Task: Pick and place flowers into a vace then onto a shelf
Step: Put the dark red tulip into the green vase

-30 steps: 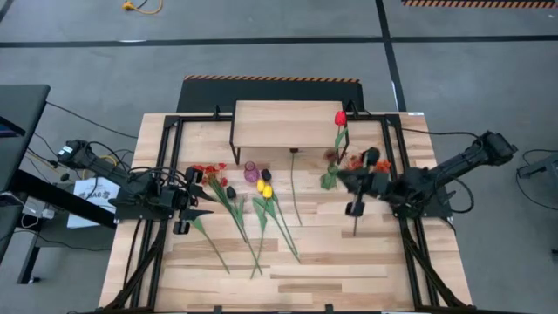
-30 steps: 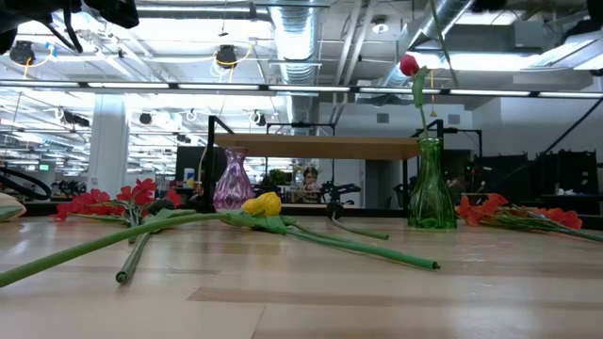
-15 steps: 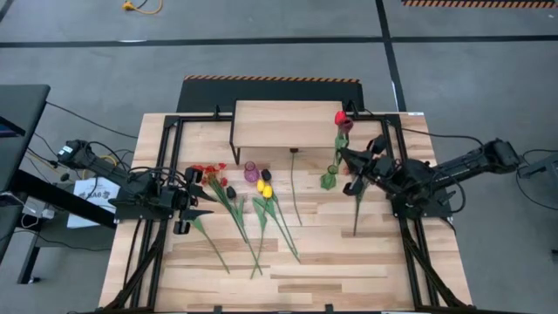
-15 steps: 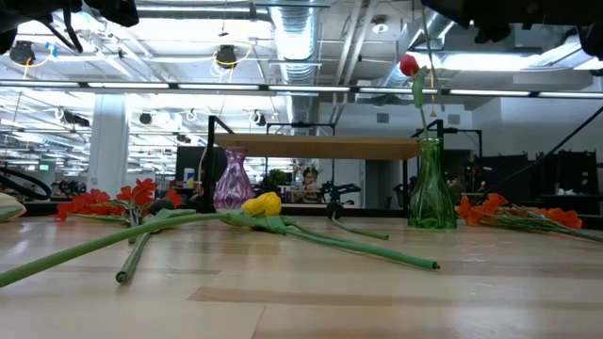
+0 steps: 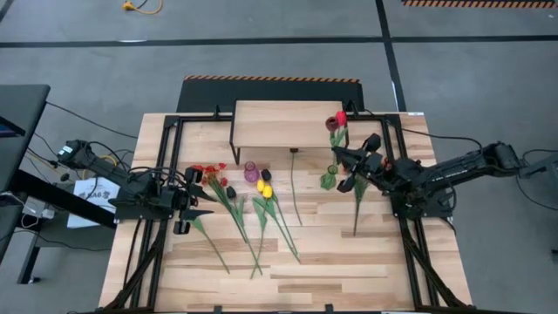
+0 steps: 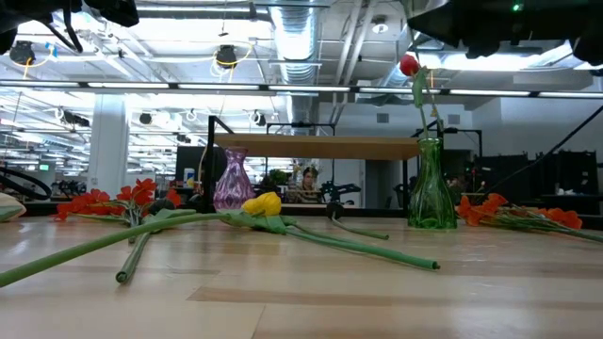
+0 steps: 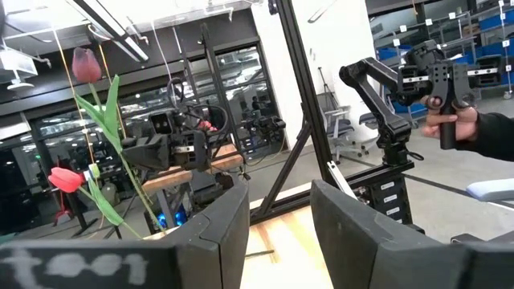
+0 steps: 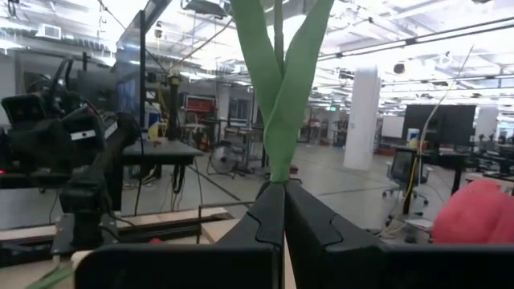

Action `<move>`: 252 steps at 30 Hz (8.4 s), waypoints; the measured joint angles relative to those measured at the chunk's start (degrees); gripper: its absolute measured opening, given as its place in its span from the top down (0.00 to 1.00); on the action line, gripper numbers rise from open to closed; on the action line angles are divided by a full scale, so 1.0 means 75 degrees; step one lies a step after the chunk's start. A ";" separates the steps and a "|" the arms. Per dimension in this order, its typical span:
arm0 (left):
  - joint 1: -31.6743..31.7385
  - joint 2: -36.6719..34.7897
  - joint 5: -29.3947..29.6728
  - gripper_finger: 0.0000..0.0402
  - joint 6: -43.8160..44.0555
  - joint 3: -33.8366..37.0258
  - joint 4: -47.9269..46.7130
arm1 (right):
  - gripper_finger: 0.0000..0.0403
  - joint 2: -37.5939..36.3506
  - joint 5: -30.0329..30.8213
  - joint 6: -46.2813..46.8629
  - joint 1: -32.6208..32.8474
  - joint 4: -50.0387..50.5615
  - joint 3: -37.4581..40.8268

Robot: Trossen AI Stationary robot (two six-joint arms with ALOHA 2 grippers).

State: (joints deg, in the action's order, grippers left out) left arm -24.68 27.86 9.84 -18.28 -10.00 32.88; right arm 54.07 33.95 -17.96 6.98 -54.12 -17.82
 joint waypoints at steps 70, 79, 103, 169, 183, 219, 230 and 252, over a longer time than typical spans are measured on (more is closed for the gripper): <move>0.0002 -0.0001 -0.0002 0.69 0.0003 0.0000 -0.0067 | 0.84 0.0698 0.0490 0.1514 -0.0493 0.0969 0.0000; 0.0001 0.0002 -0.0002 0.69 0.0003 0.0000 -0.0064 | 0.78 0.0698 0.0488 0.1793 -0.0210 0.1738 0.0000; 0.0000 0.0002 -0.0002 0.69 0.0003 0.0000 -0.0056 | 0.78 0.0698 0.1011 0.1472 0.0188 0.1790 0.0000; 0.0882 0.4081 0.1277 0.69 0.0428 -0.1362 0.2442 | 0.78 0.0704 0.1256 0.2938 0.3806 0.2076 -0.0003; 0.2759 0.8303 0.0169 0.69 0.2267 -0.2896 0.5067 | 0.78 0.0704 0.1259 0.1591 0.3809 0.1952 -0.0003; 0.4135 1.0695 0.0119 0.69 0.3354 -0.8011 -0.0267 | 0.78 0.0449 0.1279 -0.0871 0.5880 0.1957 -0.0662; 0.4356 1.0692 0.0400 0.69 0.4174 -0.8008 0.0231 | 0.78 0.0328 0.1282 -0.0873 0.6017 0.1956 -0.0662; 0.4437 1.0998 0.0463 0.69 0.4292 -0.8940 -0.0697 | 0.78 0.0328 0.1275 -0.1007 0.5916 0.1952 -0.0662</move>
State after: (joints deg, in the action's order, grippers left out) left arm 8.60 110.35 13.31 13.90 -77.05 27.66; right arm 56.53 43.52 -25.52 51.35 -39.47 -22.79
